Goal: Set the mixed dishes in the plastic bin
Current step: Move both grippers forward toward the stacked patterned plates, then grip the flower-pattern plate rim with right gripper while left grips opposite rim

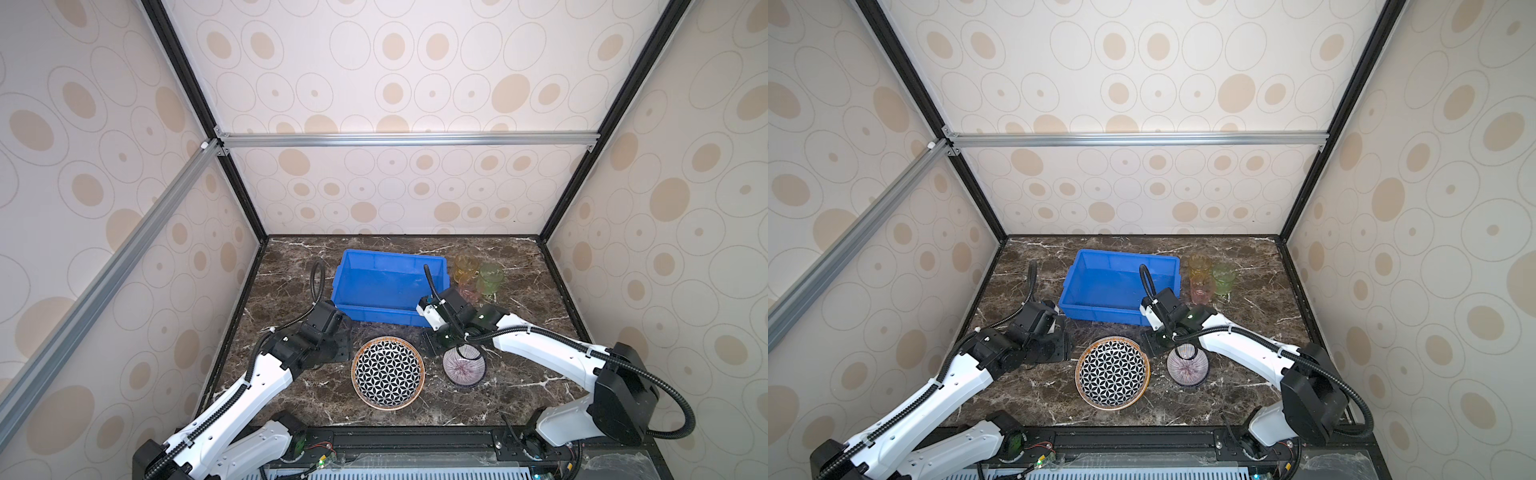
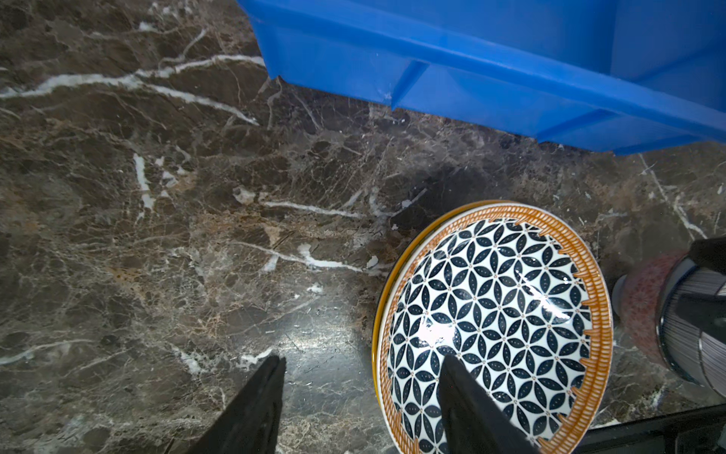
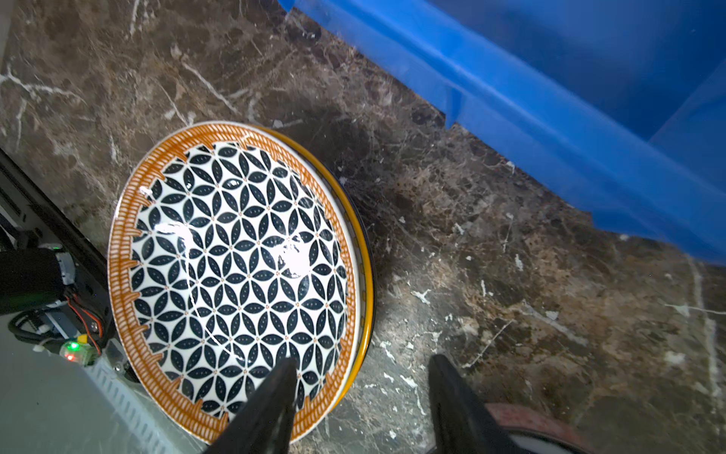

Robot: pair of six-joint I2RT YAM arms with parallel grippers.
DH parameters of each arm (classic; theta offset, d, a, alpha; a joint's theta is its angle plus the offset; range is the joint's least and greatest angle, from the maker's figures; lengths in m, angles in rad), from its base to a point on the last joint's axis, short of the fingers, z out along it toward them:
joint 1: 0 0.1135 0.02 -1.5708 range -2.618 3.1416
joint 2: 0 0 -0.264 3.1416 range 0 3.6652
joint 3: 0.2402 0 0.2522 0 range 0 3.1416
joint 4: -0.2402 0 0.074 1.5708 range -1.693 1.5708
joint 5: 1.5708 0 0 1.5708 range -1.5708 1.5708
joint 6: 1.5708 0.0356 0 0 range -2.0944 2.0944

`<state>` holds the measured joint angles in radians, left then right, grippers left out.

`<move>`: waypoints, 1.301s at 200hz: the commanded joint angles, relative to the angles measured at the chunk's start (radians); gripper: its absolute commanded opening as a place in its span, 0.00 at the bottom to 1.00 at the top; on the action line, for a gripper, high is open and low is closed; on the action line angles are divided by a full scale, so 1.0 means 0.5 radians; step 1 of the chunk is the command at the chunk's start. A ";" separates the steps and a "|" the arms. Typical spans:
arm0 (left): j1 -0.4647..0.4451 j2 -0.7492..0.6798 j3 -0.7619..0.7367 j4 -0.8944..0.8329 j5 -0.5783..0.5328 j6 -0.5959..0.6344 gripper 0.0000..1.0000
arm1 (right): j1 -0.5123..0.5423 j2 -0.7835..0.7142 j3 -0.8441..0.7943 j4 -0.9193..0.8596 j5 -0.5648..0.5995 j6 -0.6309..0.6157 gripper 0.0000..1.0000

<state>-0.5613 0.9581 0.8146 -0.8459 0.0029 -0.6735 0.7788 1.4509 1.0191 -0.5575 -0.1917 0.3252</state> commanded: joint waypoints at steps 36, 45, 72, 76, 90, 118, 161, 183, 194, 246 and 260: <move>-0.034 -0.020 -0.085 0.013 0.105 -0.067 0.62 | 0.062 0.096 0.009 -0.032 -0.048 0.045 0.36; -0.037 -0.020 -0.096 0.011 0.102 -0.072 0.62 | 0.068 0.106 0.010 -0.035 -0.049 0.046 0.34; -0.045 -0.031 -0.129 0.035 0.124 -0.098 0.60 | 0.085 0.124 -0.001 -0.033 -0.040 0.061 0.30; -0.046 -0.032 -0.134 0.042 0.135 -0.098 0.60 | 0.087 0.126 -0.004 -0.030 -0.038 0.063 0.30; -0.055 -0.035 -0.153 0.074 0.169 -0.109 0.58 | 0.093 0.138 -0.010 -0.020 -0.028 0.070 0.28; -0.075 -0.045 -0.174 0.090 0.191 -0.122 0.56 | 0.096 0.170 -0.019 -0.011 -0.019 0.086 0.27; -0.086 -0.051 -0.191 0.086 0.189 -0.135 0.55 | 0.102 0.223 -0.028 -0.008 -0.010 0.111 0.26; -0.087 -0.054 -0.193 0.087 0.188 -0.135 0.55 | 0.105 0.231 -0.029 -0.011 0.009 0.131 0.24; -0.090 -0.054 -0.199 0.087 0.188 -0.133 0.54 | 0.105 0.236 -0.032 -0.008 0.015 0.137 0.23; -0.095 -0.046 -0.211 0.089 0.215 -0.175 0.48 | 0.108 0.306 -0.032 -0.014 -0.005 0.163 0.16; -0.097 -0.045 -0.220 0.080 0.215 -0.178 0.48 | 0.113 0.316 -0.029 -0.020 -0.010 0.169 0.14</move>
<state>-0.5980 0.9436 0.7113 -0.7979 0.1093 -0.7376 0.8207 1.5902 1.0164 -0.5495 -0.2066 0.3954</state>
